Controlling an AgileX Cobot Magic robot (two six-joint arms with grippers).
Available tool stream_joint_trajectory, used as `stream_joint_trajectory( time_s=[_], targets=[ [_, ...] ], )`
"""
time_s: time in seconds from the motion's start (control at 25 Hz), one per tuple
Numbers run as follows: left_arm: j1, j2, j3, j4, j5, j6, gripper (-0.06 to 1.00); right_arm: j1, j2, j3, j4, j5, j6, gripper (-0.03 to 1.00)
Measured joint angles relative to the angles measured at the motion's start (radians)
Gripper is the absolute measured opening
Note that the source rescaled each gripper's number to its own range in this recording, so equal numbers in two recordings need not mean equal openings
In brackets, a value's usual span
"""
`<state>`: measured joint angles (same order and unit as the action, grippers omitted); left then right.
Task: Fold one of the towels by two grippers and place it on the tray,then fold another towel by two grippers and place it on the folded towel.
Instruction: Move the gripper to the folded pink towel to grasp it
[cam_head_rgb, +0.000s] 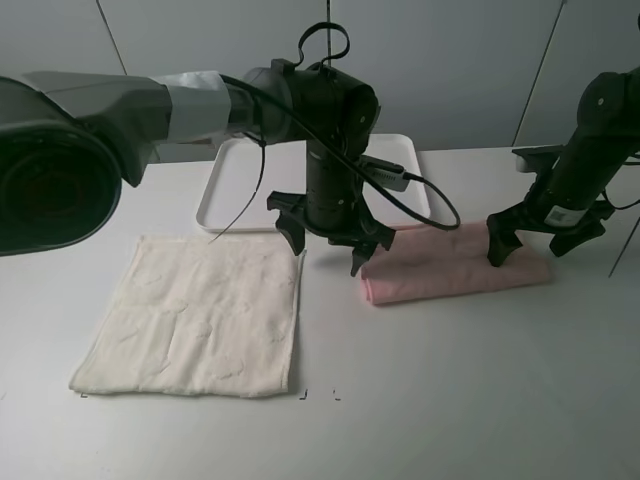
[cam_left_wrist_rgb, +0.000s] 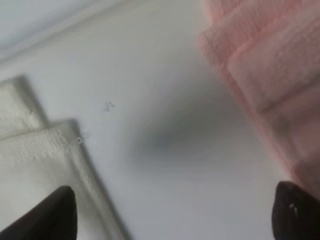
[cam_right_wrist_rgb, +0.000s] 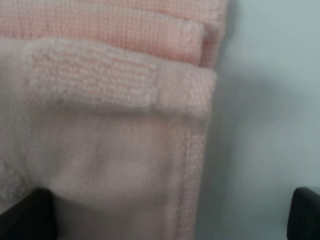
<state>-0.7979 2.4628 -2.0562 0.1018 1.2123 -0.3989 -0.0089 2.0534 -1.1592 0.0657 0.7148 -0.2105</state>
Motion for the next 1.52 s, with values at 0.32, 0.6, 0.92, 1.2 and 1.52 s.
stream_joint_trajectory(
  time_s=[0.32,0.6,0.92,1.2,1.52],
  targets=[
    [0.000,-0.028,0.000,0.000,-0.051,-0.004,0.99,-0.002,0.002,0.000,0.024,0.000,-0.011,0.99],
    [0.000,-0.015,0.000,0.038,-0.088,-0.043,0.99,-0.002,0.002,0.000,0.026,0.002,-0.015,0.99],
    [0.000,-0.006,0.000,0.045,-0.126,-0.047,0.99,-0.002,0.002,-0.002,0.040,0.029,-0.022,0.99],
    [0.000,0.021,0.000,0.045,-0.113,-0.045,0.99,-0.002,0.002,-0.002,0.061,0.041,-0.030,0.99],
    [0.000,0.033,0.000,0.053,-0.113,-0.045,0.99,-0.002,-0.001,-0.002,0.081,0.063,-0.033,0.99]
  ],
)
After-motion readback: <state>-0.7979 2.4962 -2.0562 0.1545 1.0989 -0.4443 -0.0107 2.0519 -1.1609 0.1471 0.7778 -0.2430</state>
